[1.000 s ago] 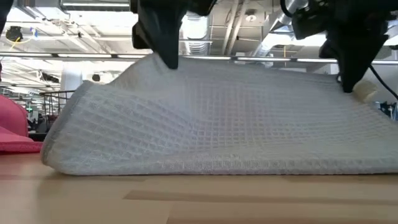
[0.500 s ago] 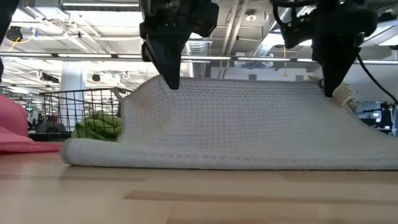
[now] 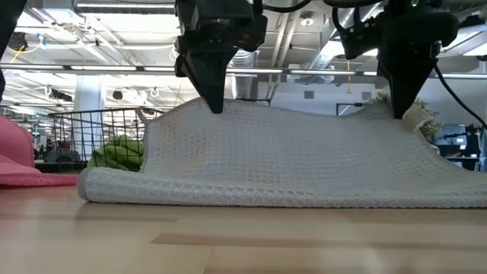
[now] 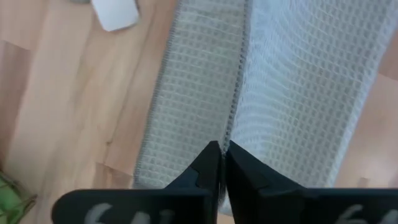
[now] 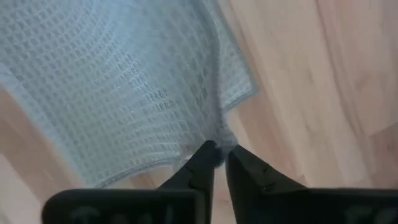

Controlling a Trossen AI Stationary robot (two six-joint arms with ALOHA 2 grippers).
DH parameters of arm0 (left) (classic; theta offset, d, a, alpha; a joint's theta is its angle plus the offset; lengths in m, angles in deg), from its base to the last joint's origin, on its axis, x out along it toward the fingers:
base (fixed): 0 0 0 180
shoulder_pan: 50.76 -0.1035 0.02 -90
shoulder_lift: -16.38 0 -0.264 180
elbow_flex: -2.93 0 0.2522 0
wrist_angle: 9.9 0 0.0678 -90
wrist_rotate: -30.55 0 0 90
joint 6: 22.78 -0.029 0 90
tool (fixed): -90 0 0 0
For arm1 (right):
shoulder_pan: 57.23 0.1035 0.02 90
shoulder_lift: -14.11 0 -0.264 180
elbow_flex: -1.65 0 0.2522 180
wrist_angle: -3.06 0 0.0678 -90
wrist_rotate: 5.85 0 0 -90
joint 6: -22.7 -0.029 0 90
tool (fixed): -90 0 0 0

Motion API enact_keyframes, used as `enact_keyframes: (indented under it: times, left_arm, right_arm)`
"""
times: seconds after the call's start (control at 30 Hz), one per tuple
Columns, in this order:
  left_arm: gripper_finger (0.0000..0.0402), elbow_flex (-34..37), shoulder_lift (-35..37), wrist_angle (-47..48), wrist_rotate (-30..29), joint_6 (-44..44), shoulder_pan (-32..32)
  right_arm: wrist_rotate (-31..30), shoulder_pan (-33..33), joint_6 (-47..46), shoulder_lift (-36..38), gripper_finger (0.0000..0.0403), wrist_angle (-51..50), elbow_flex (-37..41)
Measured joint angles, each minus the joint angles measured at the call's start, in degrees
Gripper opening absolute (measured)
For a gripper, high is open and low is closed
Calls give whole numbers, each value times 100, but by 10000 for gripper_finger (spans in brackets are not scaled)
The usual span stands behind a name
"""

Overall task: Fold microfiber towels
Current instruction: Fold the gray microfiber cloth

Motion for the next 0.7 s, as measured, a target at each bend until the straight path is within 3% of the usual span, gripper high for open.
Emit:
enact_keyframes:
  times: [0.33, 0.53, 0.7]
  left_arm:
    - [111, 0, 0, 2, -182, 20, -164]
    - [137, 0, 15, -48, 171, 184, -107]
    - [140, -4, 234, -79, 264, 381, 207]
  right_arm:
    - [-260, -116, 47, 0, 152, 0, -2]
    - [390, 90, 1032, 61, 192, -40, -11]
    - [465, 714, 2208, 2, 203, 71, 10]
